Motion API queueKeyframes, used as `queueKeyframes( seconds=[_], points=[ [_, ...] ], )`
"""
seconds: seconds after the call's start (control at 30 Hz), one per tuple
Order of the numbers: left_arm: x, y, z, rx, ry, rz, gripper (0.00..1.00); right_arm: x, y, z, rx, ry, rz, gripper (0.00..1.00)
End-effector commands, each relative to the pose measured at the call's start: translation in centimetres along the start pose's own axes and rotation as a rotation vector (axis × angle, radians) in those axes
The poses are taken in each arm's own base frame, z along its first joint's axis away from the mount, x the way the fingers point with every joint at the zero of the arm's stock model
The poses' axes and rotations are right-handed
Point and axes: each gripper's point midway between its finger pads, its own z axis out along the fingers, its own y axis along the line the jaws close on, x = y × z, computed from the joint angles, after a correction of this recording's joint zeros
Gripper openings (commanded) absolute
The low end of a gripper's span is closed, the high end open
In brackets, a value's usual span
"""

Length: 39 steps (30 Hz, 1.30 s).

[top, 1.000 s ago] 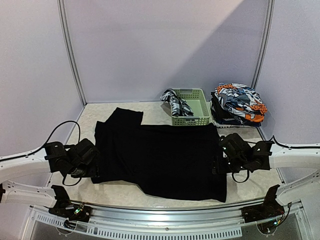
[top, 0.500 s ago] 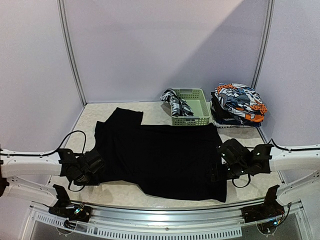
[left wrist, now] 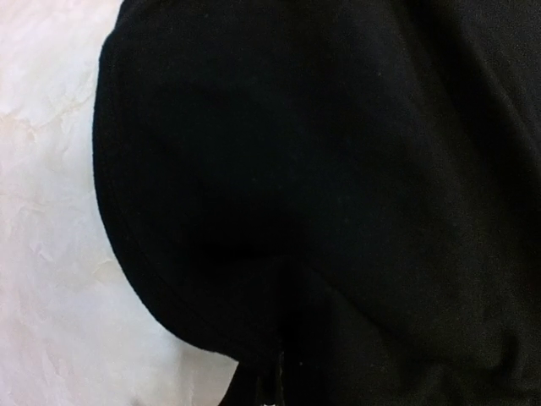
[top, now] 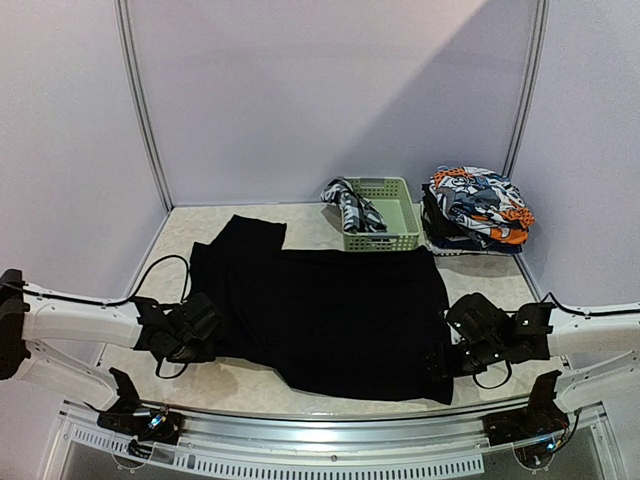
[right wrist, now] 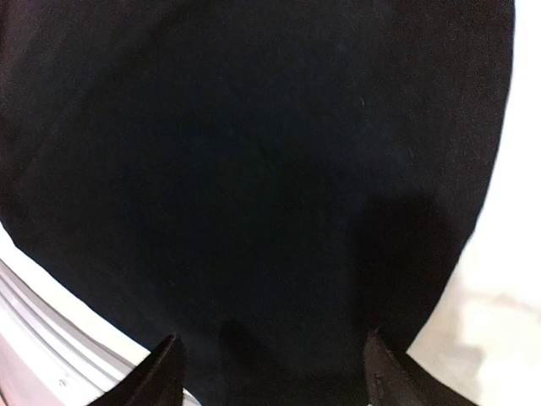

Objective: Fold and stack the mixed laundry pile
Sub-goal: Adjust the flattened T-shirt at the center of the board.

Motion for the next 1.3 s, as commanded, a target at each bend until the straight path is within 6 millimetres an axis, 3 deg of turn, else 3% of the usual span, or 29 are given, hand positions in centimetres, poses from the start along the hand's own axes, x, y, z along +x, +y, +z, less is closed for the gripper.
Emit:
queueKeyframes(
  seconds=[0.0,0.1,0.4,0.77,0.93,1.17,1.27],
  points=[
    [-0.8,-0.3,-0.5,0.007,-0.006,0.025,0.0,2.5,-0.8,-0.2,0.029,0.087,0.003,0.69],
    [-1.5,-0.4,-1.2,0.008,-0.027,0.029,0.0,3.6,-0.9,-0.7,0.065,0.125,-0.027,0.67],
    [-1.8,0.1,-1.7,0.002,-0.04,0.05,0.0,6.3,-4.1,-2.3,0.234,0.218,-0.055,0.63],
    [-1.5,0.4,-1.7,0.014,-0.048,0.049,0.0,6.6,-1.8,-0.3,0.181,0.245,-0.084,0.49],
    [-1.5,0.8,-1.9,0.015,-0.059,0.042,0.0,7.1,-1.7,0.5,0.214,0.269,-0.105,0.38],
    [-1.4,1.1,-2.2,0.023,-0.069,0.033,0.0,7.0,-2.2,0.5,0.251,0.264,-0.11,0.08],
    [-1.6,1.1,-2.5,0.029,-0.072,0.036,0.0,6.5,-2.2,0.3,0.249,0.238,-0.111,0.0]
  ],
)
